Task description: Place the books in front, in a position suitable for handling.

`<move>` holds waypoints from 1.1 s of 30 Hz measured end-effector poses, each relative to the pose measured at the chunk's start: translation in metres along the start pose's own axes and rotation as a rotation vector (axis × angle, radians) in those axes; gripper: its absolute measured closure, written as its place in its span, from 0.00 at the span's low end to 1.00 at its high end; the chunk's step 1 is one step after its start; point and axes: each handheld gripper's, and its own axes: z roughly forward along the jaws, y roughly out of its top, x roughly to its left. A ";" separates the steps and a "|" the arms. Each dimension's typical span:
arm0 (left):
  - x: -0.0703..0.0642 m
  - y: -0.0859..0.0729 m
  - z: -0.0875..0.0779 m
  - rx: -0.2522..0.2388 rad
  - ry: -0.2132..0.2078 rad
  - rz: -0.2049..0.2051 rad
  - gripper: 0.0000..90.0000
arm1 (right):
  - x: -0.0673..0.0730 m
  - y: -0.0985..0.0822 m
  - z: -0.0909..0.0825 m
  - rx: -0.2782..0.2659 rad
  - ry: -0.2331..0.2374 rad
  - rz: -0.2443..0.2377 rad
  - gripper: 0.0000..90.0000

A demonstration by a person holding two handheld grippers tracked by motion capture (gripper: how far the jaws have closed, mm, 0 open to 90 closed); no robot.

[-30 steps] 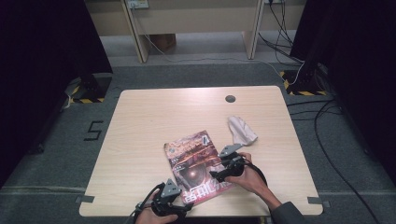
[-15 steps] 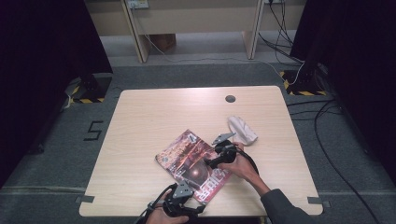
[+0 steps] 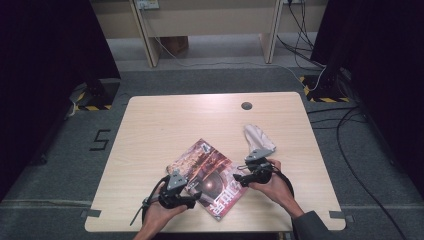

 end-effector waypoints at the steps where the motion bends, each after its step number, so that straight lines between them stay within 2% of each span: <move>1: 0.006 0.001 0.001 0.004 0.018 -0.005 0.36 | 0.000 -0.003 -0.002 -0.002 0.000 0.000 0.31; 3: 0.018 0.003 0.004 0.014 0.048 -0.005 0.36 | 0.000 -0.010 -0.007 0.002 -0.004 0.006 0.31; 10: 0.052 0.008 0.008 0.005 0.152 -0.027 0.36 | 0.002 -0.026 -0.014 0.011 0.001 0.009 0.31; 15: 0.071 0.010 0.017 0.042 0.164 -0.051 0.35 | 0.007 -0.031 -0.014 0.024 0.004 0.004 0.32; 19: 0.077 0.009 0.025 0.082 0.153 -0.046 0.35 | 0.009 -0.032 -0.013 0.032 -0.006 -0.009 0.32; 22: 0.079 0.009 0.026 0.085 0.139 -0.059 0.35 | 0.011 -0.033 -0.011 0.045 -0.012 -0.025 0.31; 25: 0.077 0.006 0.024 0.076 0.139 -0.048 0.37 | 0.012 -0.033 -0.010 0.048 -0.018 -0.042 0.31; 28: 0.075 0.004 0.020 0.086 0.145 -0.031 0.40 | 0.012 -0.033 -0.011 0.056 -0.006 -0.052 0.30; 33: 0.071 0.000 0.015 0.095 0.147 -0.029 0.40 | 0.015 -0.034 -0.008 0.076 -0.041 -0.087 0.30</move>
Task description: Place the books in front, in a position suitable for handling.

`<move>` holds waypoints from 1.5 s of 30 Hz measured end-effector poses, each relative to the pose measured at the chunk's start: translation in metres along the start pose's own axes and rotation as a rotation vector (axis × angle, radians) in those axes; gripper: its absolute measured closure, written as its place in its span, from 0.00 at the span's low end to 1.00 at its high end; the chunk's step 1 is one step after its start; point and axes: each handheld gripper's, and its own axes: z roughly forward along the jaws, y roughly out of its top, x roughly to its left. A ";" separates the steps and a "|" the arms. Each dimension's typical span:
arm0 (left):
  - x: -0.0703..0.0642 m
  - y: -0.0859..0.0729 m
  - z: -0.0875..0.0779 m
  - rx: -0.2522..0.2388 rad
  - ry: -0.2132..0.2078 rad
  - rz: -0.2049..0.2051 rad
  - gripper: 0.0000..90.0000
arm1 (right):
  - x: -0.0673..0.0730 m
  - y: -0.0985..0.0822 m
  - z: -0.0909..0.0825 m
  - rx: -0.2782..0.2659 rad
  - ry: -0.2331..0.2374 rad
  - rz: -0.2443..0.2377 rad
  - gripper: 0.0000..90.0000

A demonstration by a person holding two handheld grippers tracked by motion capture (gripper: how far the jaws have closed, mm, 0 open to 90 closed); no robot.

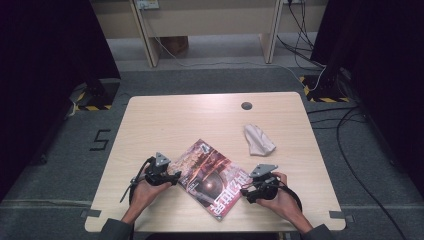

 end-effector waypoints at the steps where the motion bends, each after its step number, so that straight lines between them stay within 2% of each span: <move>1: -0.001 -0.001 -0.002 0.002 -0.001 -0.001 0.40 | -0.001 0.000 0.000 0.001 -0.003 0.005 0.29; 6: -0.007 -0.012 -0.014 0.012 0.005 0.008 0.40 | -0.006 0.004 0.003 0.000 -0.029 0.012 0.30; 12: -0.011 -0.026 -0.029 0.036 -0.021 -0.013 0.40 | -0.019 0.012 0.012 -0.018 -0.063 0.034 0.31; 17: -0.021 -0.034 -0.040 0.053 -0.045 0.009 0.40 | -0.030 0.022 0.021 -0.022 -0.084 0.051 0.32; 21: -0.030 -0.038 -0.045 0.059 -0.046 0.031 0.41 | -0.038 0.030 0.030 -0.033 -0.086 0.071 0.34; 25: -0.034 -0.040 -0.047 0.051 -0.062 0.027 0.40 | -0.044 0.032 0.029 -0.042 -0.070 0.108 0.36; 30: -0.040 -0.042 -0.050 0.041 -0.088 0.019 0.40 | -0.037 0.023 0.011 -0.078 -0.016 0.149 0.36; 34: -0.050 -0.044 -0.053 0.044 -0.106 0.036 0.40 | -0.024 0.010 0.000 -0.091 0.057 0.167 0.36; 38: -0.061 -0.046 -0.056 0.043 -0.132 0.053 0.40 | -0.013 -0.001 -0.008 -0.086 0.076 0.171 0.36; 45: -0.075 -0.047 -0.058 0.038 -0.169 0.075 0.41 | -0.002 -0.015 -0.014 -0.055 0.100 0.139 0.39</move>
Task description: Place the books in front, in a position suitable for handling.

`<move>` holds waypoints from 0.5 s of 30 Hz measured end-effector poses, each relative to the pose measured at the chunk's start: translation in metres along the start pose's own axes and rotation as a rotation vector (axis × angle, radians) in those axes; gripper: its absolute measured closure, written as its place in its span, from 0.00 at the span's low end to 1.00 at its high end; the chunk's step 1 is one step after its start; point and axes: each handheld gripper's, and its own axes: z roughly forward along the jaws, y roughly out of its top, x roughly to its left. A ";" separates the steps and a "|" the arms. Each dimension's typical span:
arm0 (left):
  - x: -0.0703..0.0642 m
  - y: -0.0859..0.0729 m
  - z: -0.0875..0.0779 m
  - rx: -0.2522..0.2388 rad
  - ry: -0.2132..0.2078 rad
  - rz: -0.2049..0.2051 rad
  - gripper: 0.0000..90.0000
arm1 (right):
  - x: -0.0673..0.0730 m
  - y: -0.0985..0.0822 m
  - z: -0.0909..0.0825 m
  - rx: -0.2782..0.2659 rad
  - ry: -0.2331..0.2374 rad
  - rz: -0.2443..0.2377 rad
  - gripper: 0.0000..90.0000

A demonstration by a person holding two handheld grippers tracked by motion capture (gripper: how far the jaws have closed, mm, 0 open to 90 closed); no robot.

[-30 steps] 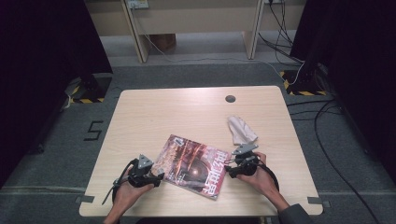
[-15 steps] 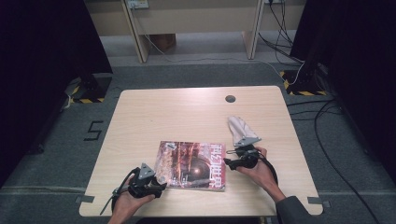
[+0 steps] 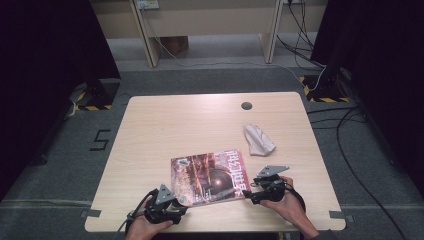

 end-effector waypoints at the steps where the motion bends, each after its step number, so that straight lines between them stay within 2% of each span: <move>1: -0.002 0.000 0.000 -0.003 -0.004 0.001 0.41 | 0.001 -0.001 0.001 0.007 -0.001 -0.005 0.41; 4: -0.008 0.000 0.000 0.000 -0.020 0.015 0.41 | 0.001 -0.001 0.003 0.025 -0.012 -0.048 0.47; 7: -0.013 0.000 0.002 0.006 -0.022 0.027 0.39 | 0.000 0.002 0.006 0.031 -0.028 -0.073 0.48; 15: -0.023 0.001 0.005 0.002 -0.046 0.041 0.38 | -0.013 0.014 0.011 0.035 -0.052 -0.091 0.54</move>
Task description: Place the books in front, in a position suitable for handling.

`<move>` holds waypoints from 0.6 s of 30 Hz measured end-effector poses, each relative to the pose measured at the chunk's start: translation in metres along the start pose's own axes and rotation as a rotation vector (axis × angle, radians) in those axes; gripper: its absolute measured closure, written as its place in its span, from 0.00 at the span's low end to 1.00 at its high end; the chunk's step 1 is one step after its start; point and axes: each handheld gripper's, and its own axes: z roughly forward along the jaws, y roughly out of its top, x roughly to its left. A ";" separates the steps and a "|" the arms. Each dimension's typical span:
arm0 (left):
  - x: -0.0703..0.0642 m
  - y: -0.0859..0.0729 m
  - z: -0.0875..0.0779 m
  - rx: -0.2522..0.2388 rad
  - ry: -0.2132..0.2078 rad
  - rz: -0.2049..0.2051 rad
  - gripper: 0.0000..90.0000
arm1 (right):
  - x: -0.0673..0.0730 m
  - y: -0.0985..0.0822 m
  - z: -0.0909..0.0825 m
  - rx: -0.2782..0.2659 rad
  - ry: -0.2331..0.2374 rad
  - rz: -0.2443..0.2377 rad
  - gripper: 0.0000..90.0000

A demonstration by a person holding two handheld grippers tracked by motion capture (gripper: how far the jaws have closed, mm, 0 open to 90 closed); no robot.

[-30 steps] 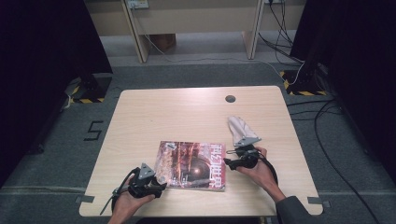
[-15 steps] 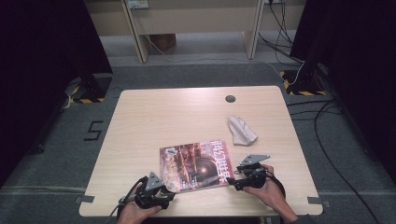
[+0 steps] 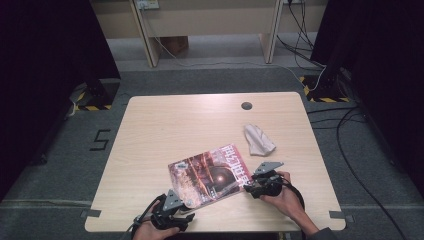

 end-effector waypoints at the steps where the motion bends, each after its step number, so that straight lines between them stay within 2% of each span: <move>1: -0.002 0.000 0.001 -0.004 -0.007 -0.004 0.38 | -0.002 0.002 0.001 0.001 -0.005 0.001 0.55; 4: -0.008 0.002 0.003 -0.005 -0.025 0.009 0.38 | -0.012 0.010 0.007 0.000 -0.024 0.000 0.57; 11: -0.020 0.008 0.009 -0.023 -0.081 0.011 0.39 | -0.029 0.029 0.022 -0.010 -0.075 0.006 0.60; 15: -0.017 0.009 0.006 -0.054 -0.103 -0.016 0.40 | -0.034 0.032 0.024 -0.020 -0.088 0.043 0.55; 18: -0.009 0.012 -0.001 -0.090 -0.083 -0.040 0.40 | -0.033 0.029 0.019 -0.029 -0.098 0.064 0.52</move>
